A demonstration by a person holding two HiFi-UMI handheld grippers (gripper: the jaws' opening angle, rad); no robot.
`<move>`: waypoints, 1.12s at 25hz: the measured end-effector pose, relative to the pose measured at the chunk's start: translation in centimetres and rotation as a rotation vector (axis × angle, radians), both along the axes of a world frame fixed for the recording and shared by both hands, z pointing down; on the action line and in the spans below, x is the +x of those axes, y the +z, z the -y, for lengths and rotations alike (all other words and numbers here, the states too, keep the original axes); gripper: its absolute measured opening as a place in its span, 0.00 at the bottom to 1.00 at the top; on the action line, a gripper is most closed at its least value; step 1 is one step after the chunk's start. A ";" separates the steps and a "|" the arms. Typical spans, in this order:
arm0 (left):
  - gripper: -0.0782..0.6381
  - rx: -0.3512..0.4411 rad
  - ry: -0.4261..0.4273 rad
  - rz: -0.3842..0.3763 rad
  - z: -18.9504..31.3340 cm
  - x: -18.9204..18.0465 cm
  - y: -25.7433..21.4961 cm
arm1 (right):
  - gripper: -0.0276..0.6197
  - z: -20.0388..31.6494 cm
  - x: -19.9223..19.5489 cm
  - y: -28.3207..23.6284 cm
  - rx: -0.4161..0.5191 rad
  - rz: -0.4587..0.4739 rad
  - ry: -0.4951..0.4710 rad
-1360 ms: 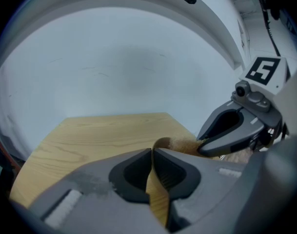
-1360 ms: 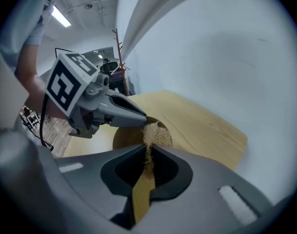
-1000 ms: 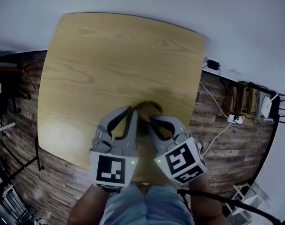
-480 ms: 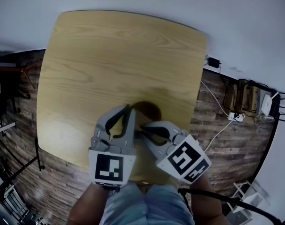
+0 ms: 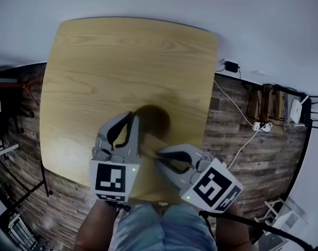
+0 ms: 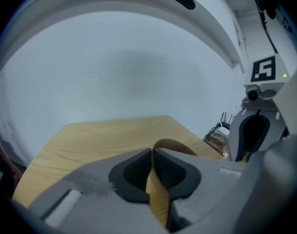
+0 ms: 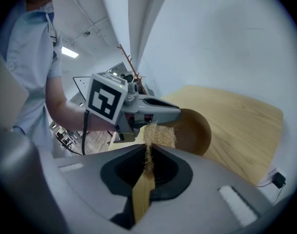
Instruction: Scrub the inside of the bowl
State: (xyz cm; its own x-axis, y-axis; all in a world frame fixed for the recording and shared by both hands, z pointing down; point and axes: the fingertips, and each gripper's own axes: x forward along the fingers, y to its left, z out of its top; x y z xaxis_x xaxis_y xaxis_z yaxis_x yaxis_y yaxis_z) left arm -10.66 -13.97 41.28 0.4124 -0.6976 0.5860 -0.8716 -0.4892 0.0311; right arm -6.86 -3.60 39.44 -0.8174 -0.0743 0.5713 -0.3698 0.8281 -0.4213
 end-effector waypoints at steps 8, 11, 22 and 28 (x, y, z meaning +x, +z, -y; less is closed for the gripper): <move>0.16 -0.017 0.006 -0.034 -0.3 1.1 -0.7 | 0.08 4.1 3.1 -1.9 0.132 -0.036 0.233; 0.16 -0.016 0.030 -0.042 -0.8 1.8 -0.6 | 0.08 5.1 2.8 -1.2 0.166 -0.071 0.255; 0.16 -0.075 0.010 -0.097 -0.7 2.4 0.3 | 0.08 6.2 1.2 3.6 0.140 -0.167 0.268; 0.16 -0.086 -0.001 -0.120 -0.5 2.3 0.3 | 0.08 5.9 0.0 4.2 0.090 -0.136 0.233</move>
